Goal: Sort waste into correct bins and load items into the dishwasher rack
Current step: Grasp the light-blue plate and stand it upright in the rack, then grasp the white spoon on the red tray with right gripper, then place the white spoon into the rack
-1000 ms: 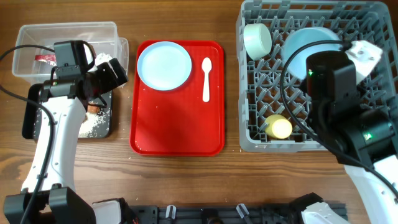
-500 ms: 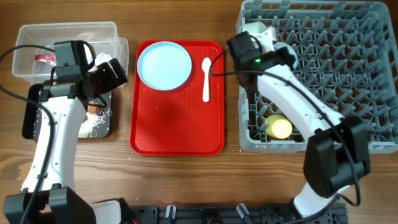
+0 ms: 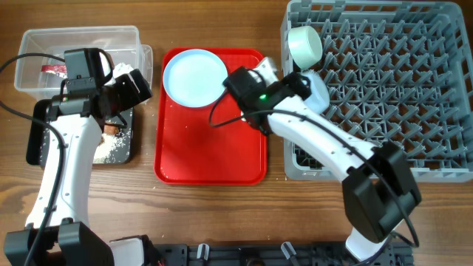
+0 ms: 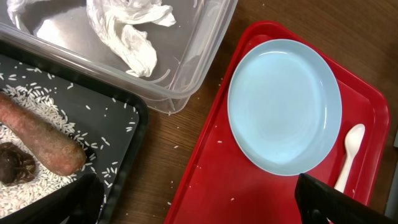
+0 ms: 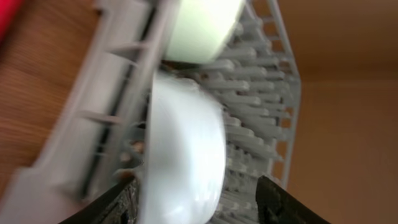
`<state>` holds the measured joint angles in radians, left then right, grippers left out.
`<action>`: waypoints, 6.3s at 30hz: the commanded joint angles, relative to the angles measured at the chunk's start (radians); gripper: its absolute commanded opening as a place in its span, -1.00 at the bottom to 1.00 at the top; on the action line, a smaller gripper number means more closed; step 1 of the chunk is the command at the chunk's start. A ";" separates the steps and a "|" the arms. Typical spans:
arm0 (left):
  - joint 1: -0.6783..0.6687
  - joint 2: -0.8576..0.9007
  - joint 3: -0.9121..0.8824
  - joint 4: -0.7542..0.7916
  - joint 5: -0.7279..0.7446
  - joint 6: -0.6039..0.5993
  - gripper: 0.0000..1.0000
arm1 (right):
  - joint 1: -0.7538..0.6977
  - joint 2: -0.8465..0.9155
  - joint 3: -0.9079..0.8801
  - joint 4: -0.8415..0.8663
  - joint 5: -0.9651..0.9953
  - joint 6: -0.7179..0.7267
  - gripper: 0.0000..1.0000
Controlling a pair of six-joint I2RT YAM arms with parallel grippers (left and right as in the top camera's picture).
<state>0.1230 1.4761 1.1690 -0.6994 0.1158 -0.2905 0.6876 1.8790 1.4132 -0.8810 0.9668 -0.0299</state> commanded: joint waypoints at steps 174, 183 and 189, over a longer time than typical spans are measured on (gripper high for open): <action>0.004 0.003 0.002 0.003 -0.010 -0.006 1.00 | -0.530 -0.479 -0.190 -0.050 -0.486 1.180 -0.03; 0.004 0.003 0.002 0.003 -0.010 -0.006 1.00 | -0.527 -0.922 -0.167 -0.059 -1.083 0.216 0.99; 0.004 0.003 0.002 0.003 -0.010 -0.005 1.00 | -0.528 -0.925 -0.225 0.076 -1.045 0.152 0.99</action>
<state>0.1230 1.4761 1.1690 -0.6994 0.1158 -0.2905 0.1616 0.9646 1.2335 -0.8856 -0.0891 0.1825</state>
